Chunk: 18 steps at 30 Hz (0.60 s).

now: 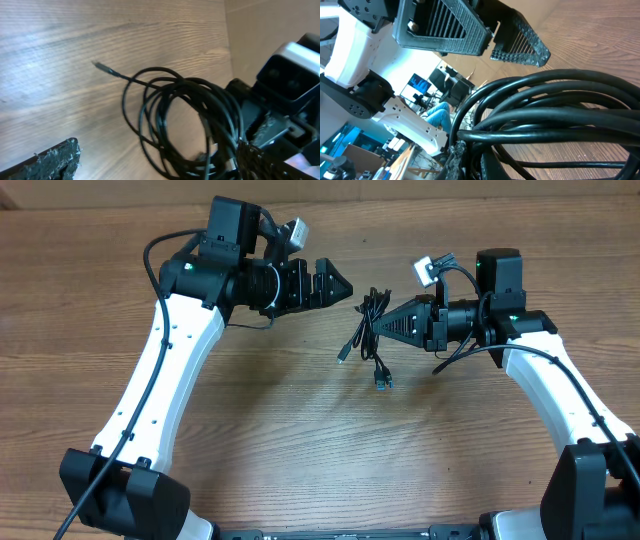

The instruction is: Untangle cables

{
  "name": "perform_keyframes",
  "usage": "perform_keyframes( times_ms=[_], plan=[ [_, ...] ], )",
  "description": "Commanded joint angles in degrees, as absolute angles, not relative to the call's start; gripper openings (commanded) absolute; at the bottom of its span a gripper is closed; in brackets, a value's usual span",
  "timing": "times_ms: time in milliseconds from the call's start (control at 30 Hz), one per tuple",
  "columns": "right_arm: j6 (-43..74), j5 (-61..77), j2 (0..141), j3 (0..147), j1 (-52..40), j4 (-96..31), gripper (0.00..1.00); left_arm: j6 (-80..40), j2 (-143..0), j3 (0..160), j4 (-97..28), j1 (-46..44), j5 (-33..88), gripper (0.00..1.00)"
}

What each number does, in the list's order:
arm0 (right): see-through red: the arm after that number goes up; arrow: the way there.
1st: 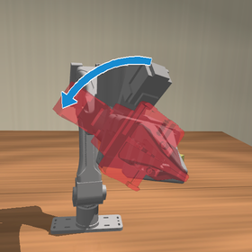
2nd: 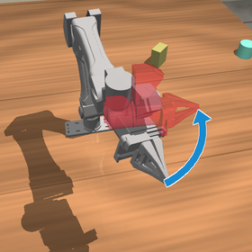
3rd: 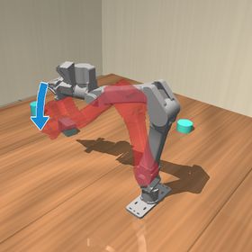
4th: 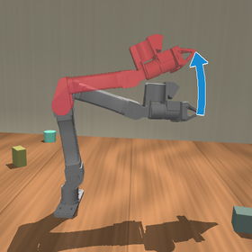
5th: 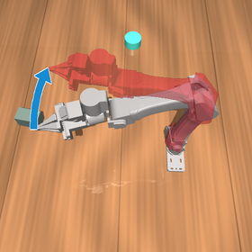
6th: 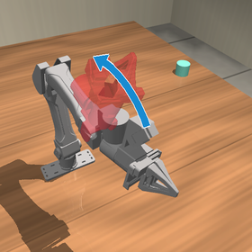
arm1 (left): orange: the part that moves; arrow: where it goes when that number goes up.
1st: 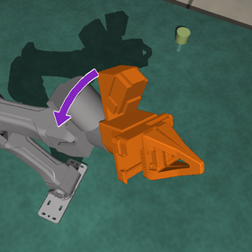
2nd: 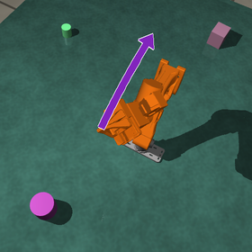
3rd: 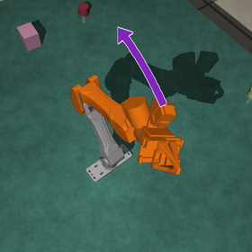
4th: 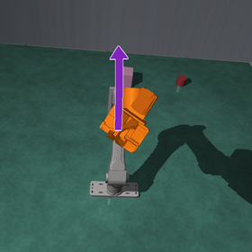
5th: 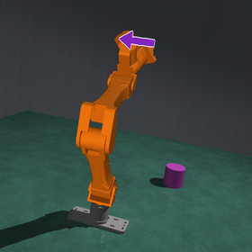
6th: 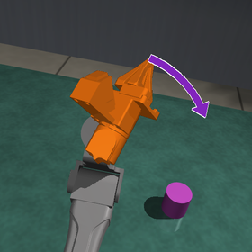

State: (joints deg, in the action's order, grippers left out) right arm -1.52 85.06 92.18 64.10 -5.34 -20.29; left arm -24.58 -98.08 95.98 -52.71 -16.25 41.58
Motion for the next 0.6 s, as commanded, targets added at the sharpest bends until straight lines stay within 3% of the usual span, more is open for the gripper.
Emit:
perform_keyframes(
  times_ms=[0,567],
  plan=[
    [-2.02,87.13,90.37,65.69,-5.43,-19.79,0.04,-32.84,-98.61,97.19,-52.6,-17.82,44.66,1.0],
    [-2.0,89.95,90.3,65.69,-6.63,-16.51,0.04,-54.83,-98.61,97.19,-51.13,-20.64,44.38,1.0]
  ],
)
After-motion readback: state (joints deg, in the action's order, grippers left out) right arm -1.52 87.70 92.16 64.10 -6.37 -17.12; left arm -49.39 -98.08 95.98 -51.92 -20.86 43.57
